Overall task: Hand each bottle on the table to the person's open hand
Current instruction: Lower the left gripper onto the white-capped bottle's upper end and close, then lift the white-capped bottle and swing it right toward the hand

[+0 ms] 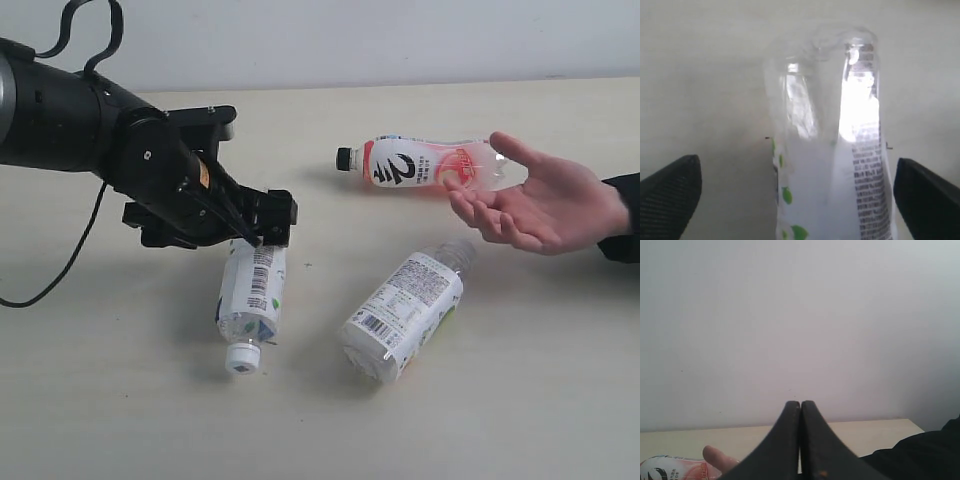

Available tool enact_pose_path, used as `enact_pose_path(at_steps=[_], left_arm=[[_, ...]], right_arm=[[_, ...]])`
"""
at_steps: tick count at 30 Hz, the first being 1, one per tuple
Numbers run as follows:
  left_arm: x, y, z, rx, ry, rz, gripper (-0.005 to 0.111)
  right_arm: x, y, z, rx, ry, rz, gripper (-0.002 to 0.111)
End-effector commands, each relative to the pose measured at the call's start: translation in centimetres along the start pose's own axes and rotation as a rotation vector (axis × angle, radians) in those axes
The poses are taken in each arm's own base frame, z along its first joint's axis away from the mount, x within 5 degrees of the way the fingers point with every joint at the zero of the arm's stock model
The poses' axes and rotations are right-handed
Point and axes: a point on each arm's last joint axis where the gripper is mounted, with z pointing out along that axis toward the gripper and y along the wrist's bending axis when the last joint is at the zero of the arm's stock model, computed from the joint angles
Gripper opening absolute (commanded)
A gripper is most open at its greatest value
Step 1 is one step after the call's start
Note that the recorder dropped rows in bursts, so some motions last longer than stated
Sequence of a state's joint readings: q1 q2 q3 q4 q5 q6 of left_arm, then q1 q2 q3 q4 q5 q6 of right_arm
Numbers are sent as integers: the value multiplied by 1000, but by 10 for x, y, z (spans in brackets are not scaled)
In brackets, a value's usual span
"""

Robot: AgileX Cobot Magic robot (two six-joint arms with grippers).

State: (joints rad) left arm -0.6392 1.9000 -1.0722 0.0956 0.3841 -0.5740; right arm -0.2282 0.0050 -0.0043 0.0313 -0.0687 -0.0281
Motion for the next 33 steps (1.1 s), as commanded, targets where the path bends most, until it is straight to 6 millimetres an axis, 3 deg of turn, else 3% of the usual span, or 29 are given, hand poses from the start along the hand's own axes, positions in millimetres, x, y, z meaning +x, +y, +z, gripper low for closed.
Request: enact_pose_path(at_steps=[1,7,33], left_arm=[[0,-2,4,6,10,-28,105],[6,-7,14,10,23,-10,105],[6,-8,16,17,15,15,105]], right_arm=[[0,0,0,5,-10,-7,0],[0,0,0,5,-10,-7,0],[0,0,0,5,-10,-7,0]])
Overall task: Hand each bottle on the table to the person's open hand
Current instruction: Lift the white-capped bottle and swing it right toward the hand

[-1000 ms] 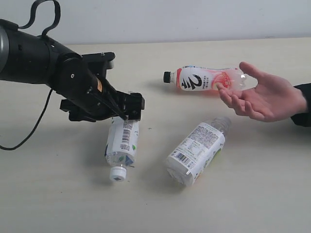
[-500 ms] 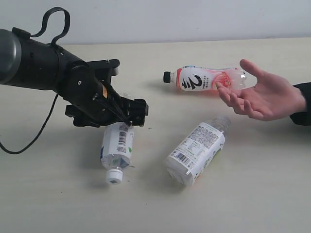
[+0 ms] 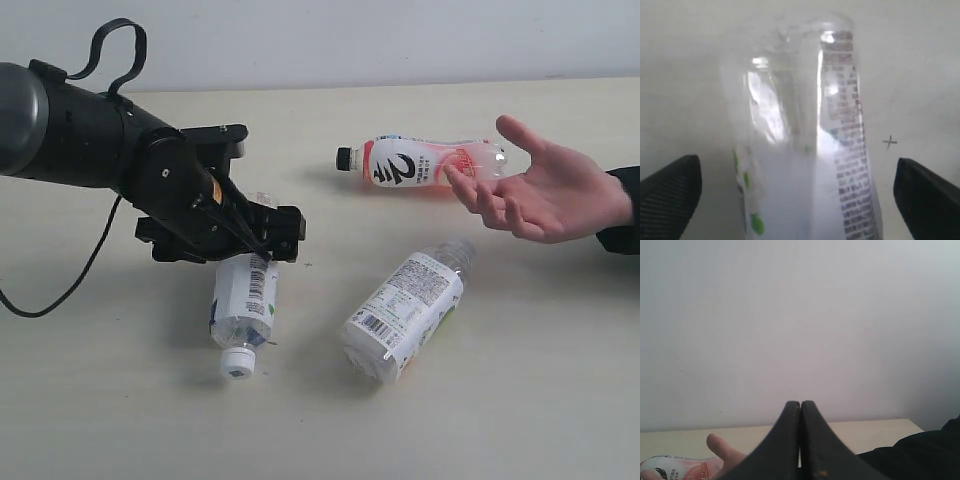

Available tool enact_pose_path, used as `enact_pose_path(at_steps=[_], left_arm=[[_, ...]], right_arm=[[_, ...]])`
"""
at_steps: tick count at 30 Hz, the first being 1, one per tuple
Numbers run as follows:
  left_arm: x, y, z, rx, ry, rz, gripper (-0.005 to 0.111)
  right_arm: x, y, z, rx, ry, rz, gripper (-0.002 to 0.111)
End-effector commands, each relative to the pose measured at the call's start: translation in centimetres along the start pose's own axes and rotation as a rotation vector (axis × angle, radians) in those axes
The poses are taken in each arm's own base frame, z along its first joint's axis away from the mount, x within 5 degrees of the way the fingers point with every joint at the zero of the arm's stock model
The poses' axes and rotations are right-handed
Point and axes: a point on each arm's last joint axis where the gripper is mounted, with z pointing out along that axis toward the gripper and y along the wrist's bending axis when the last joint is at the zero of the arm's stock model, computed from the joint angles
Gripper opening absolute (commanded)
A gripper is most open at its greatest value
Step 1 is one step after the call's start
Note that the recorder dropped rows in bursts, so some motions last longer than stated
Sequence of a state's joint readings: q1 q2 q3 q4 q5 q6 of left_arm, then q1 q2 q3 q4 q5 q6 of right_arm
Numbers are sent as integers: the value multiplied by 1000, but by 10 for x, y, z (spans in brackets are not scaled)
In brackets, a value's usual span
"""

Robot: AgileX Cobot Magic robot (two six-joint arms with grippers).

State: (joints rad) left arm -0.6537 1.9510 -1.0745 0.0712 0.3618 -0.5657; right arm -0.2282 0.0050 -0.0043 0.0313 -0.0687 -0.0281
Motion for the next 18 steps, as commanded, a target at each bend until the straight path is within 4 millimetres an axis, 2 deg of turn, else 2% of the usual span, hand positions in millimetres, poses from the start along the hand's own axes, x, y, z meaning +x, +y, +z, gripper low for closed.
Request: enact_pose_path(at_steps=[1,3,6,7,8,9,10,11,15,18], left_arm=[[-2,-4,-1,14,-17,15,105],[-1,-4,-1,11,-11,15,103],[1,-3,2,3,3,15,89],[2,-2,5,-1,9,15,69],[2,-2,6,-1,10,15,56],[2,-2,6,1,7,13,28],[1,-2,5,2,5,13,11],[1,-3,3,4,0,17,2],[-10,-8,-19,36,-62,32,1],[-20,-13,-40,57,-124,179,1]], right_arm=[[0,0,0,5,-10,-7,0],[0,0,0,5,-10,-7,0],[0,0,0,5,-10,-7,0],[0,0,0,5,-10,-7,0],[0,0,0,5,-10,-7,0],[0,0,0,5,-10,-7,0],[0,0,0,5,-10,-7,0],[0,0,0,5,-10,-7,0],[0,0,0,5,-10,-7,0],[0,0,0,5,-10,-7,0]])
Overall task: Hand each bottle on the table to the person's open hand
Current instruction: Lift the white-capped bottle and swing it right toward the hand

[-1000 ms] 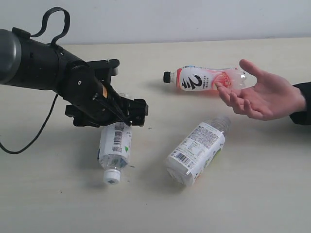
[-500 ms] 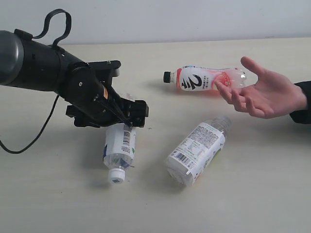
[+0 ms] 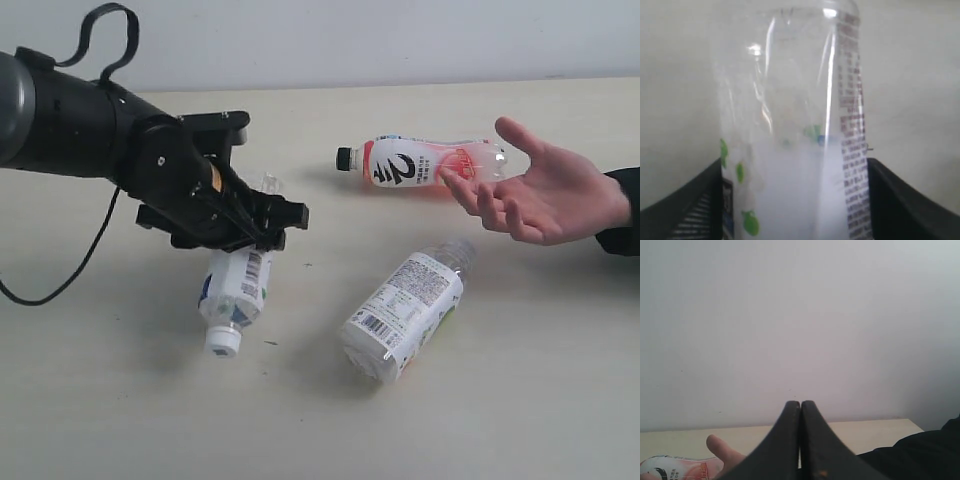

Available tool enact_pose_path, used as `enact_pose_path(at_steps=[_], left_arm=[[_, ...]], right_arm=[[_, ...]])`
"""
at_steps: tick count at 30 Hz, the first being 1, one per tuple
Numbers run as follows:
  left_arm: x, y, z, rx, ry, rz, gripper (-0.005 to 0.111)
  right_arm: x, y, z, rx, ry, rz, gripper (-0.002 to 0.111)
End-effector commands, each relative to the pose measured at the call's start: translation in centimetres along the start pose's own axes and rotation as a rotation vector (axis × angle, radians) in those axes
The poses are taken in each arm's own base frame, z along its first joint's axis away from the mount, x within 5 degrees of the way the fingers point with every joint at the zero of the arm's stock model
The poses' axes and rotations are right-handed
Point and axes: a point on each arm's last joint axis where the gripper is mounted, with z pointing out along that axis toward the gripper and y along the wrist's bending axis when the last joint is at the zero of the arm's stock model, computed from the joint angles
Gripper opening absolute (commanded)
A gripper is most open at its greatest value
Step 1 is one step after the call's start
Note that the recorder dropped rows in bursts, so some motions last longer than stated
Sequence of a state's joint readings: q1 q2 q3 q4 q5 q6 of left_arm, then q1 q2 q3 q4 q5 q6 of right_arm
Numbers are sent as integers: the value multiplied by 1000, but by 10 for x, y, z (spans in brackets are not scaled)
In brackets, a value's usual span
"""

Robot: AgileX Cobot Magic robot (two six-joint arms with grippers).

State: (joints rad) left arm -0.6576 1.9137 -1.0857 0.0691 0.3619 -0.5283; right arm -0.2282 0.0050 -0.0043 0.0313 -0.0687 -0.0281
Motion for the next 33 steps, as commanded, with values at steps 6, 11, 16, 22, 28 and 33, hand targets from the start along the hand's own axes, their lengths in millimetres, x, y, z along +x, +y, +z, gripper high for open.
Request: enact_pose_path(at_steps=[6,11,16,22,28,33], left_arm=[[-37,-16,-86,14,-184,660,1],[-51,-21,-120,-8,-230,857,1],[-58,-29,-132,-4,-278,893,1],[-59,-49,-136,63,-387,784,1],[-50,-86,-144,130,-533,896,1],[-25,-117,-148,16,-584,1513,1]], right_arm=[[0,0,0,5,-10,-7,0],[0,0,0,5,-10,-7,0],[0,0,0,5,-10,-7,0],[0,0,0,5,-10,-7,0],[0,0,0,5,-10,-7,0],[1,0,0,5,-7,-7,0]])
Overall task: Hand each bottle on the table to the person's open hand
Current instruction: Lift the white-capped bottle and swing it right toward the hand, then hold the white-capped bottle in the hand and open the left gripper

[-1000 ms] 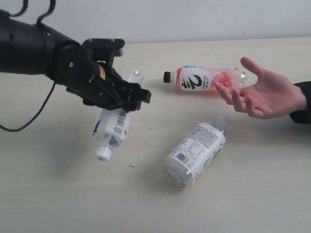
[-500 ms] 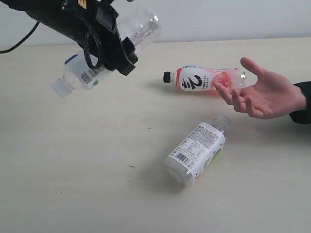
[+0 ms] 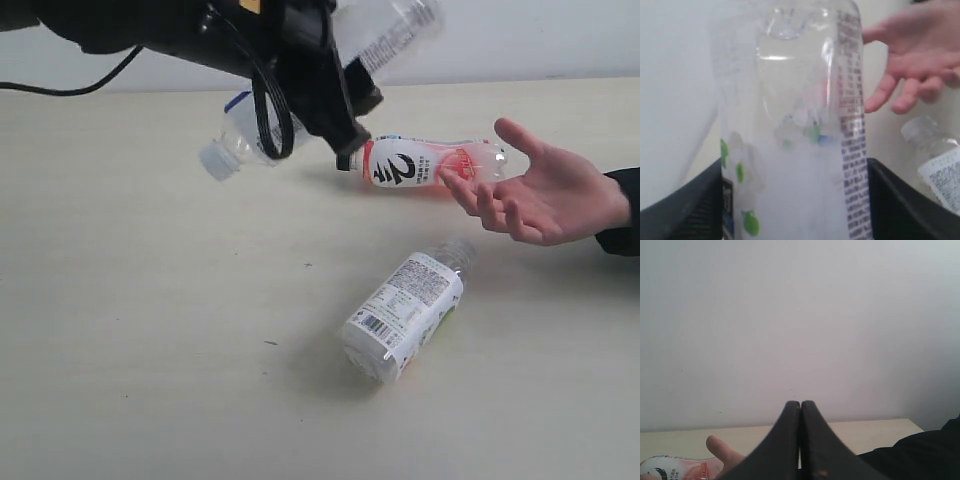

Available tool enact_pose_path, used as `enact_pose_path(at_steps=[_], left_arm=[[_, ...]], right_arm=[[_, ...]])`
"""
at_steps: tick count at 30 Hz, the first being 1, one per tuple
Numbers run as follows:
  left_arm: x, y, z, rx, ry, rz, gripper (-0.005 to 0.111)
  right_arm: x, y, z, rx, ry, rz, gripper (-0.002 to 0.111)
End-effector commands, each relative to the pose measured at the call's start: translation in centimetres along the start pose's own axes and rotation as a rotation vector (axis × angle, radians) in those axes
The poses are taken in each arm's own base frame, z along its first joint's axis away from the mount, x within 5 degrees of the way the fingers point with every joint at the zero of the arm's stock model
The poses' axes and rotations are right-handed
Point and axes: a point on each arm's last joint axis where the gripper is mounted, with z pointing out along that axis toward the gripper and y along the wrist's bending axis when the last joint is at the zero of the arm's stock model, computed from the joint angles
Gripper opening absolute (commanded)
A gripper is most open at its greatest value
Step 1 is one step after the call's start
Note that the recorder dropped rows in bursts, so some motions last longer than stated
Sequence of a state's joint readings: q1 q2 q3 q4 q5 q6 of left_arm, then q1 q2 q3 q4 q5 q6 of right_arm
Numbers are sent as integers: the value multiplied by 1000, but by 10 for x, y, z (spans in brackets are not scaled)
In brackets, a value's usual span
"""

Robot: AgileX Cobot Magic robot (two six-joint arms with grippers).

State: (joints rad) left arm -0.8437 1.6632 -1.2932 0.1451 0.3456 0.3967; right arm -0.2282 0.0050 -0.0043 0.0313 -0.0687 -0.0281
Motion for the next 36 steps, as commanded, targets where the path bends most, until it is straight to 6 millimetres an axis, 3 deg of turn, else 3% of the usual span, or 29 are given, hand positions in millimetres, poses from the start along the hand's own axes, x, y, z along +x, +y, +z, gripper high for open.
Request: enact_pose_path(at_steps=[1,6,17,27,36], left_arm=[[-23,-27,-7,10,-65,528,1],[-33,-48,5,-18,-141,968,1],[-33,-76,66,-62,-197,1377,0],[-59,-86,90,-110,-239,1451,0],[-39,-102,121,-38,-194,1527,0]], right_arm=[[1,0,0,5,-7,-7,0],[1,0,0,5,-7,-7,0],[1,0,0,5,-7,-7,0],[1,0,0,5,-7,-7,0],[1,0,0,5,-7,-7,0]])
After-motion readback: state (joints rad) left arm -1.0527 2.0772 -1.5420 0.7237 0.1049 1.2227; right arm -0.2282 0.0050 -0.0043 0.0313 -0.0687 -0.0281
